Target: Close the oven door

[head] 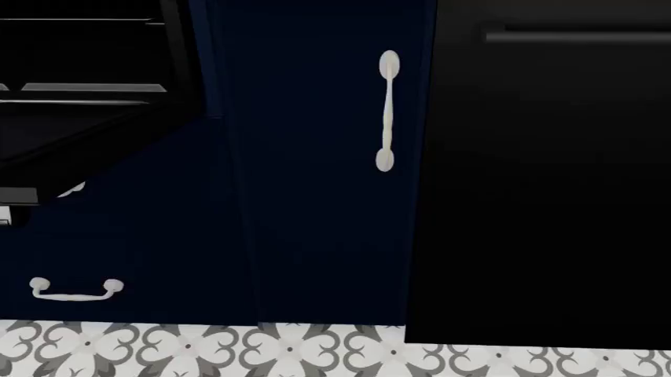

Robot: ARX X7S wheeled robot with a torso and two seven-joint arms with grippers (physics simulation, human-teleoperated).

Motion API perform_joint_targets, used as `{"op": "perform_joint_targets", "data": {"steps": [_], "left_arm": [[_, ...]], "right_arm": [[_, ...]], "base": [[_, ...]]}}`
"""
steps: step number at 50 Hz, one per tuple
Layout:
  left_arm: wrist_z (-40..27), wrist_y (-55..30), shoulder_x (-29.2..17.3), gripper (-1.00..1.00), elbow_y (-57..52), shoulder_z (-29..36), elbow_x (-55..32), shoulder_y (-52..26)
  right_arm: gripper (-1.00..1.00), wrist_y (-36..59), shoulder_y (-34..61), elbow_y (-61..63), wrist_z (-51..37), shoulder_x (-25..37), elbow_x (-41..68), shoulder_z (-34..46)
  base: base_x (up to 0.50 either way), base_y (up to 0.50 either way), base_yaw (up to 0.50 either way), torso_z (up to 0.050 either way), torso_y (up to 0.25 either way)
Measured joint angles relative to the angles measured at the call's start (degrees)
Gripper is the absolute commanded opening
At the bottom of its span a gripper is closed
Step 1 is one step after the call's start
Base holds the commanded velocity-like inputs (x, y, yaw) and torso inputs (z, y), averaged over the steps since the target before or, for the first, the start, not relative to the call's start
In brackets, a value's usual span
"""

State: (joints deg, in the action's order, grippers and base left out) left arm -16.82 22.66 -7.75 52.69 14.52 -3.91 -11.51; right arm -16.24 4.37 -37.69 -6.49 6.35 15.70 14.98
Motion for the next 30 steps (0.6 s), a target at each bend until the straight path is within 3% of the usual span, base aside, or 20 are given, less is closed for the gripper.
{"op": "perform_joint_targets", "data": {"steps": [30], "left_arm": [[-0.24, 2.5, 0.17, 1.0, 3.41, 0.97, -0.21, -1.03]], "right_arm": [[1.0, -1.54, 0.8, -2.34, 0.15, -0.03, 0.69, 1.3]], "base": [[0.0, 0.22, 0.0, 0.0, 0.0]]}}
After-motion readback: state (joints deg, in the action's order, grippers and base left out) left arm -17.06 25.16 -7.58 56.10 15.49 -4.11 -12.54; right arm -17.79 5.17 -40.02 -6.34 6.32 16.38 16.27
